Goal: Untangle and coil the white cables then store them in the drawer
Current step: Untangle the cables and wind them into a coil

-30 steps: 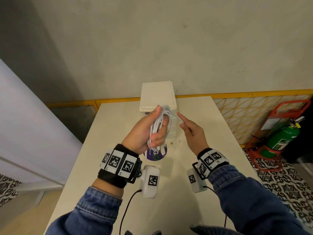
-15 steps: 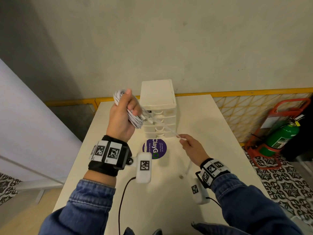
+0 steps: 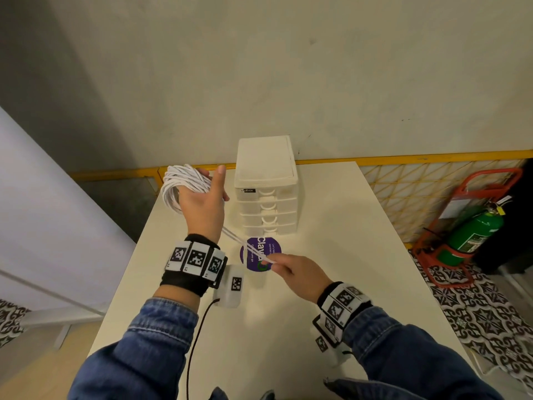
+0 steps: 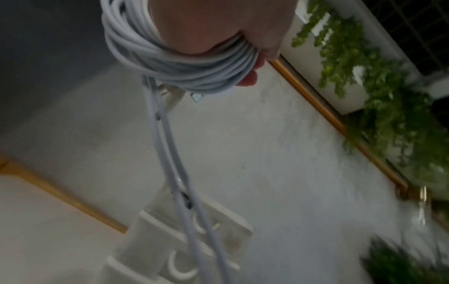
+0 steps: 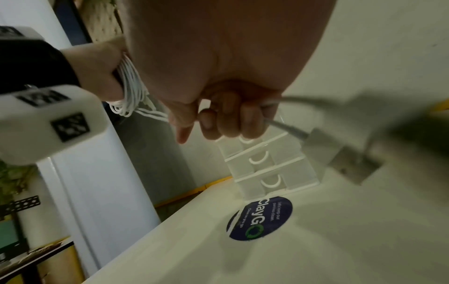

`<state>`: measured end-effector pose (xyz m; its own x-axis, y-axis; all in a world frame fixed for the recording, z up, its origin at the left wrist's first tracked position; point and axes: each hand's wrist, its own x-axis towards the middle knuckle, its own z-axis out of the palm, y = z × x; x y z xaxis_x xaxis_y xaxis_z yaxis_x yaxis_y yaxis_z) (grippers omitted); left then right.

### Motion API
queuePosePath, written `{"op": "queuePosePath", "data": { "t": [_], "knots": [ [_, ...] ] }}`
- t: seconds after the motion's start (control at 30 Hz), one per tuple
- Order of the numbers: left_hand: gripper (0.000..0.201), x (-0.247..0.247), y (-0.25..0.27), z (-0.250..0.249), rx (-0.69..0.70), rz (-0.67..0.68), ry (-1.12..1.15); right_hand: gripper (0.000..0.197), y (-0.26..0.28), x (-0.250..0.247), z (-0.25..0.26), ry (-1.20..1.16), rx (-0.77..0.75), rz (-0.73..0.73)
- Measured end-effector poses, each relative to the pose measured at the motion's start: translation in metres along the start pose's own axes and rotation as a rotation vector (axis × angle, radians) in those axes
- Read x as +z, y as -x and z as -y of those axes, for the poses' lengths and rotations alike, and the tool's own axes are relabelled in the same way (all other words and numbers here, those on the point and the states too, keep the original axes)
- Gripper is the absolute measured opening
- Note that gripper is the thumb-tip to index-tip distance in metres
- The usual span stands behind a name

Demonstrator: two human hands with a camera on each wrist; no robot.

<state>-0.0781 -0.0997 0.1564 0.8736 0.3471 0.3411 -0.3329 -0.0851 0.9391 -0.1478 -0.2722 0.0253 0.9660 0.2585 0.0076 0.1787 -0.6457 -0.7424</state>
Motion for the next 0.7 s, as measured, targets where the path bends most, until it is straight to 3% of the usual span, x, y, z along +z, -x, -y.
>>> {"op": "queuePosePath", "data": {
  "t": [0.17,0.3,0.4,0.57,0.6,0.7],
  "knots": [
    [0.043,-0.005,-0.011,0.019,0.124,0.202,-0.425,0.035,0.005,-0.005,0.008,-0.009,-0.193,-0.016],
    [0.074,-0.007,-0.018,0.041,0.128,0.558,-0.688,0.028,0.003,-0.02,0.023,-0.098,-0.327,-0.154],
    [0.049,-0.005,-0.01,0.047,-0.016,0.815,-0.657,0.028,-0.002,-0.036,0.03,-0.108,-0.367,-0.268],
    [0.078,-0.003,0.025,0.041,-0.181,1.115,-0.467,0.026,-0.006,-0.057,0.026,-0.163,-0.32,-0.367],
    [0.074,-0.002,0.032,0.038,-0.213,1.176,-0.421,0.027,-0.007,-0.06,0.025,-0.167,-0.309,-0.38],
    [0.033,0.006,0.052,0.027,-0.264,1.341,-0.326,0.027,-0.008,-0.066,0.023,-0.164,-0.271,-0.382]
  ]
}}
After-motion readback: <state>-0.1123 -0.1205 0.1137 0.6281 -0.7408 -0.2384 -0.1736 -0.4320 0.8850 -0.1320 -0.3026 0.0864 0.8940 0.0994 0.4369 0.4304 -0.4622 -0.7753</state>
